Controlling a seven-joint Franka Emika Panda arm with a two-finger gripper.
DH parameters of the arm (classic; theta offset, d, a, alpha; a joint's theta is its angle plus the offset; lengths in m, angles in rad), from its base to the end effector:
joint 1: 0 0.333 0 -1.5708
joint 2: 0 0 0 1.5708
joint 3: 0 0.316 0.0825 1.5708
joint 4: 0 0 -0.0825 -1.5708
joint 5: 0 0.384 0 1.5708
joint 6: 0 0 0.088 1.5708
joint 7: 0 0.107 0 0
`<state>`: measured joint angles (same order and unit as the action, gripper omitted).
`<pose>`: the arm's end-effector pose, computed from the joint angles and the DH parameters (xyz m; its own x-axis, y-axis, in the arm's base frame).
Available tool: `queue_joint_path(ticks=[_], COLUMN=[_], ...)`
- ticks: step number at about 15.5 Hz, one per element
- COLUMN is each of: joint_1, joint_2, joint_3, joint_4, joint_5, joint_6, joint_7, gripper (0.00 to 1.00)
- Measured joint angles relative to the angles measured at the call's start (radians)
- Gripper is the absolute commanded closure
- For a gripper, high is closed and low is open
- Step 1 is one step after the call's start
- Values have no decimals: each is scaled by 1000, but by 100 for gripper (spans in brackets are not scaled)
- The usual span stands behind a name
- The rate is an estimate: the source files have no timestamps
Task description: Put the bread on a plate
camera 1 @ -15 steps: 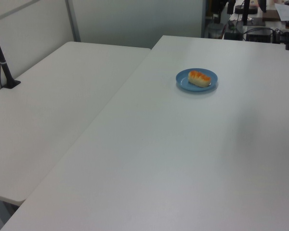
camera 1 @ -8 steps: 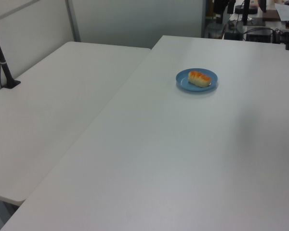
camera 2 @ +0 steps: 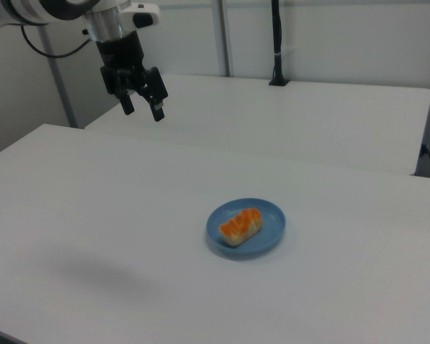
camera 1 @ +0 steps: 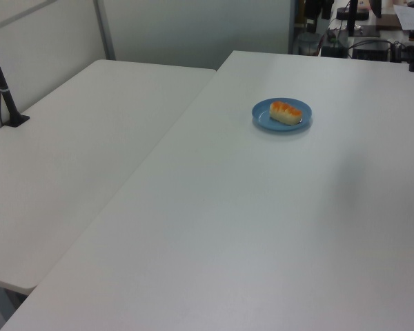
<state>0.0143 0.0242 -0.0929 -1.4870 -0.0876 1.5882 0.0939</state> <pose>0.5620 -0.0528 0.6527 0.9819 -0.1693 0.0850 -0.1762 -0.9809 0.0820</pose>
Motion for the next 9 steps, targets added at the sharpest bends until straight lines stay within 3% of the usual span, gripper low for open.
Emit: queue_joint_path(ticks=[9], joint_1=[-11], joint_2=[0], joint_3=[-2], joint_4=[-3], joint_5=[0], joint_6=[26], joint_7=[-2], gripper=[0])
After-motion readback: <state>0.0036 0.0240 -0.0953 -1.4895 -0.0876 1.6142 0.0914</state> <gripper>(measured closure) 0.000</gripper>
